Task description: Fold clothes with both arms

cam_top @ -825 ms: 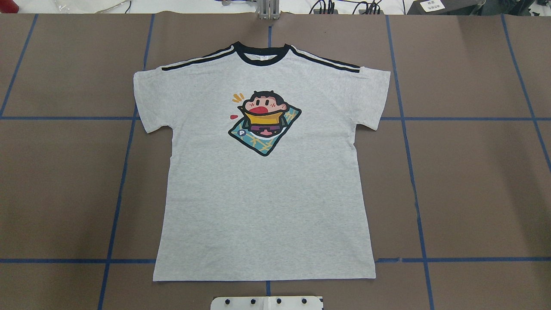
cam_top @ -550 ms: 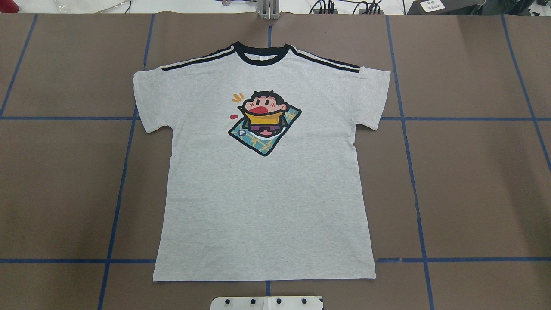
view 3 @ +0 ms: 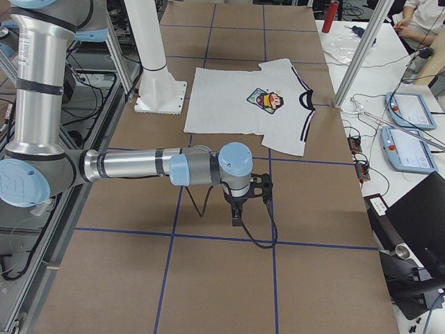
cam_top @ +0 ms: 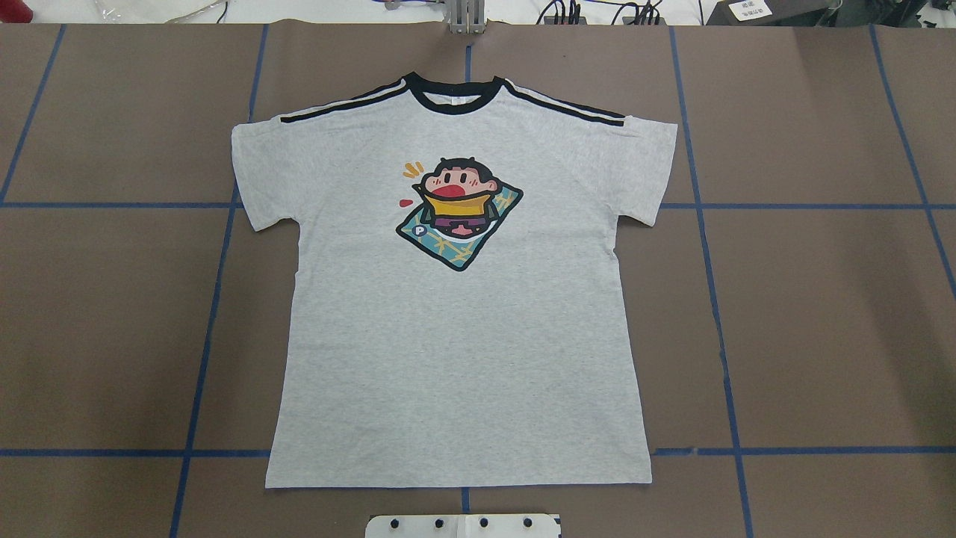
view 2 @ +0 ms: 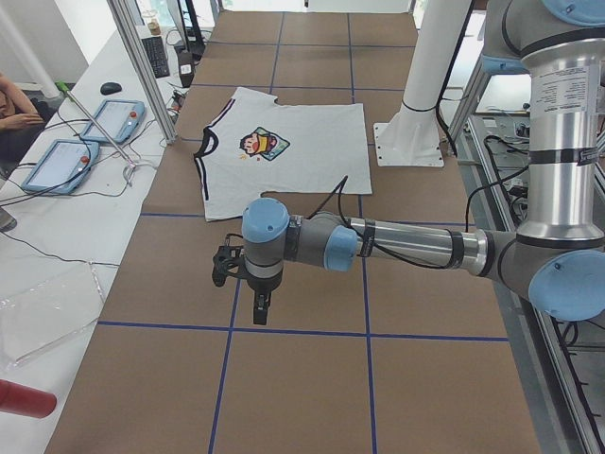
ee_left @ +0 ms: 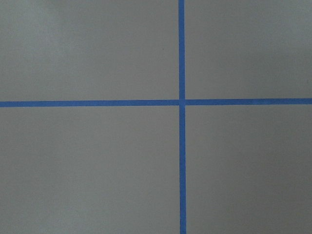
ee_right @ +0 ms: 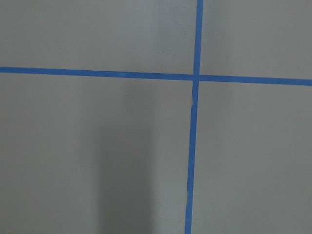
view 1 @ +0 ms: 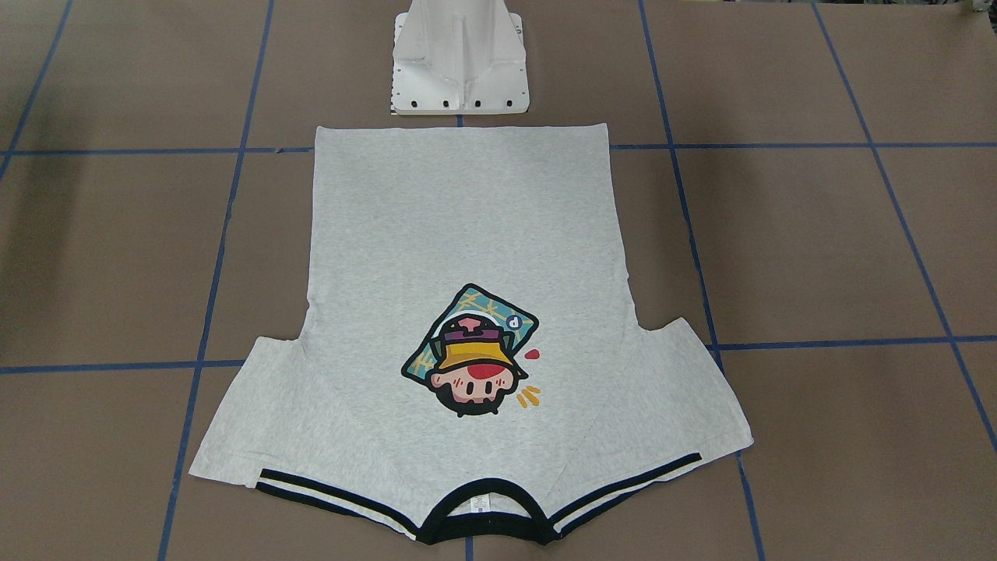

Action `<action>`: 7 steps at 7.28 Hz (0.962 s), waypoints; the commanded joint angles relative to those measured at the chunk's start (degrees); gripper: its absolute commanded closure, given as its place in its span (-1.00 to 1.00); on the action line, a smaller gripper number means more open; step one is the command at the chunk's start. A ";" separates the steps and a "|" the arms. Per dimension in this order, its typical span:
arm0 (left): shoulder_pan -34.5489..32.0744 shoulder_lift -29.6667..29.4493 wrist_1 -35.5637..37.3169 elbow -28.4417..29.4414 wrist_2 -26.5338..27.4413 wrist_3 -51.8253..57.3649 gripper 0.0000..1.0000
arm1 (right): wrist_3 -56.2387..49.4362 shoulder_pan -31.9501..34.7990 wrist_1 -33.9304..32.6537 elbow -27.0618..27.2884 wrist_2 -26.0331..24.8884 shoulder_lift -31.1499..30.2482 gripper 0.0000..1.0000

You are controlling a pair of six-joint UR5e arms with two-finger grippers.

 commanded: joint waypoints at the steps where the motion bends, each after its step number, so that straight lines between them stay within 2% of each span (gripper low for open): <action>1: -0.03 -3.60 -0.21 -0.10 -0.20 -0.20 -1.00 | 0.00 -0.21 0.22 0.13 2.95 2.27 -1.00; 2: 0.14 -5.27 -1.00 0.42 -0.20 -0.03 -1.00 | -0.26 -0.30 0.14 -0.39 3.15 6.03 -1.00; 4: 1.90 -5.29 -8.97 1.47 -2.46 -0.29 -1.00 | -0.09 -7.92 0.22 -2.59 3.15 12.54 -1.00; 5: 1.90 -6.33 -9.79 2.44 -4.57 -0.20 -1.00 | -0.09 -9.43 0.14 -5.64 3.24 18.32 -1.00; 6: 1.90 -8.87 -12.49 4.28 -4.77 0.06 -1.00 | 0.00 -11.27 0.22 -11.33 3.93 24.99 -1.00; 7: 2.16 -9.15 -18.70 6.47 -4.68 0.15 -1.00 | 0.44 -13.81 1.88 -16.00 3.24 30.89 -1.00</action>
